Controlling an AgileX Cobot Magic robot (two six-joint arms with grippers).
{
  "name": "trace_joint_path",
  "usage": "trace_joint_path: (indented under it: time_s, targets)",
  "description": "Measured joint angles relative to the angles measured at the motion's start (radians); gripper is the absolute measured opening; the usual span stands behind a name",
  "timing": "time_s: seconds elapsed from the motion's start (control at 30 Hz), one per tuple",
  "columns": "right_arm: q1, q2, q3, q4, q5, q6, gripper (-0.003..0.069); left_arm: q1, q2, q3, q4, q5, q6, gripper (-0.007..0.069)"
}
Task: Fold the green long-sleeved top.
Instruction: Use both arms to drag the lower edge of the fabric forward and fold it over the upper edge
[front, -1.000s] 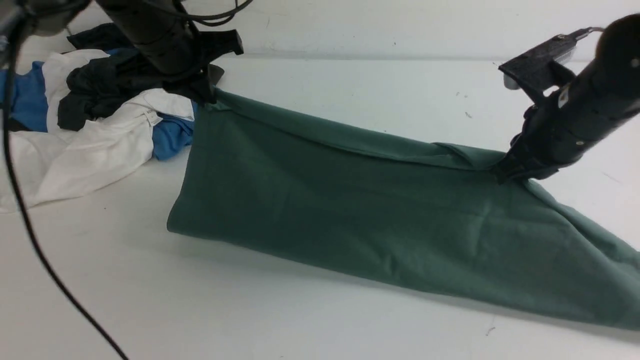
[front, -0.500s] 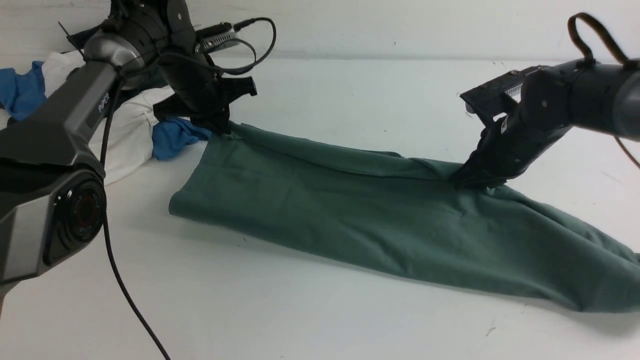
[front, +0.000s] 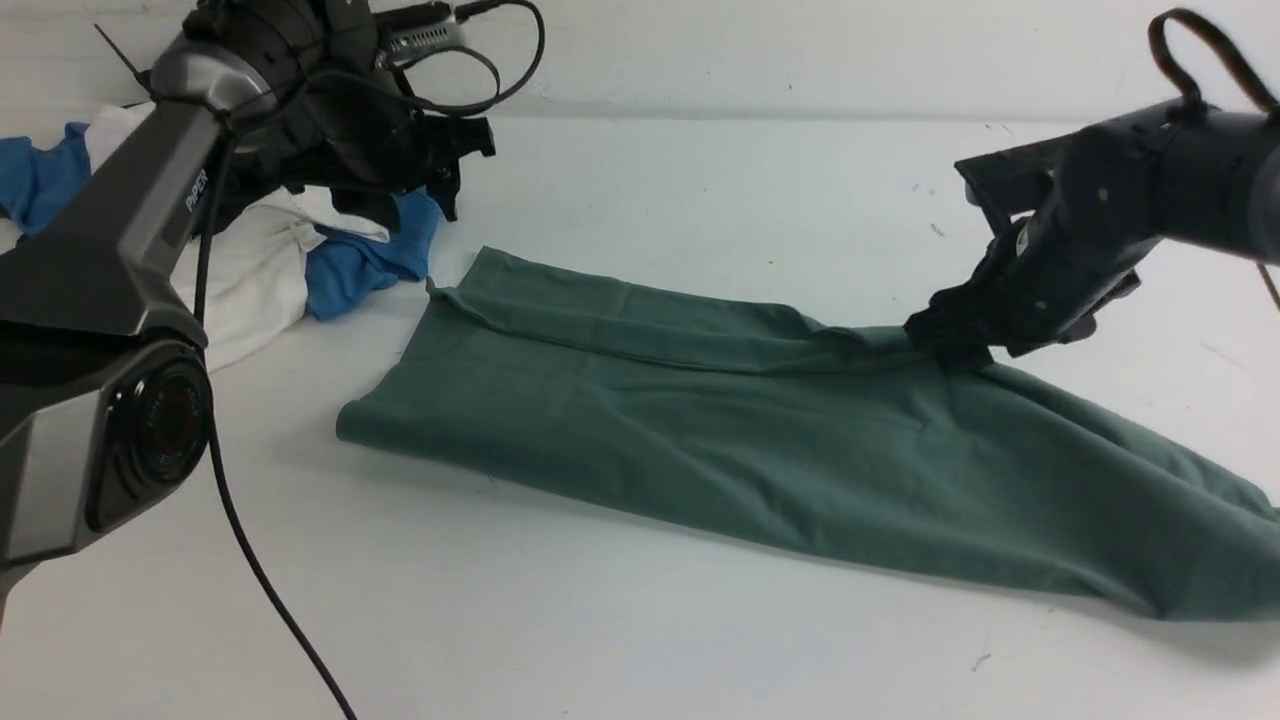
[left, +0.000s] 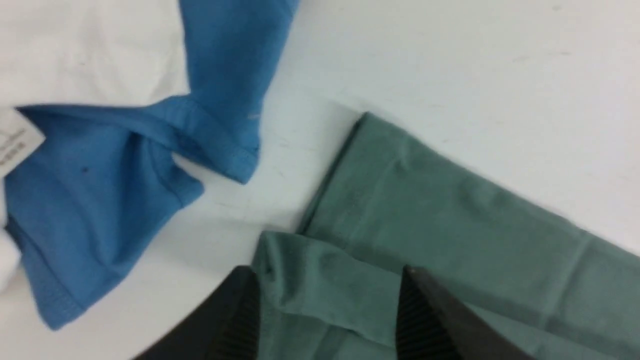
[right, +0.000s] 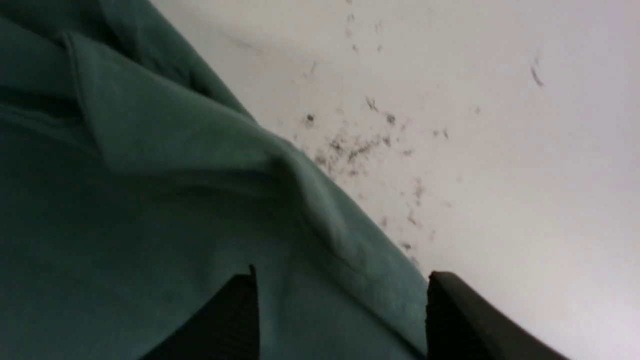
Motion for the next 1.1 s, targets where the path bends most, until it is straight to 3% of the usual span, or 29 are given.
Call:
trace_joint_path:
  time_s: [0.03, 0.13, 0.17, 0.2, 0.23, 0.27, 0.3, 0.37, 0.43, 1.1]
  targets:
    - [0.000, -0.004, 0.000, -0.001, 0.000, 0.000, 0.0422, 0.000, -0.001, -0.002, 0.000, 0.000, 0.000, 0.0320]
    - [0.000, -0.057, -0.001, 0.016, 0.067, -0.002, 0.0372, -0.057, -0.003, -0.016, -0.071, 0.000, 0.120, 0.0162]
    - [0.000, -0.061, -0.001, 0.017, 0.070, -0.004, 0.0359, -0.061, -0.002, -0.016, -0.074, 0.000, 0.120, 0.0151]
    - [0.000, -0.070, -0.001, 0.030, 0.093, -0.016, 0.0286, -0.106, 0.015, -0.017, -0.099, 0.000, 0.171, 0.0060]
    - [0.000, -0.072, -0.001, 0.035, 0.099, -0.023, 0.0247, -0.132, 0.025, -0.017, -0.109, 0.000, 0.183, 0.0032]
    - [0.000, -0.073, -0.001, 0.036, 0.101, -0.025, 0.0237, -0.132, 0.028, -0.017, -0.109, 0.000, 0.186, 0.0032]
    - [0.000, -0.073, -0.001, 0.044, 0.106, -0.036, 0.0152, -0.172, 0.054, -0.017, -0.119, 0.000, 0.200, 0.0008]
    - [0.000, -0.073, -0.001, 0.055, 0.108, -0.042, 0.0048, -0.216, 0.090, -0.017, -0.129, 0.000, 0.207, -0.0004]
    - [0.000, -0.073, -0.001, 0.056, 0.108, -0.047, 0.0009, -0.238, 0.121, -0.015, -0.130, 0.001, 0.209, -0.0004]
    - [0.000, -0.073, -0.001, 0.077, 0.109, -0.047, -0.0015, -0.254, 0.141, 0.091, -0.092, -0.009, 0.156, -0.0004]
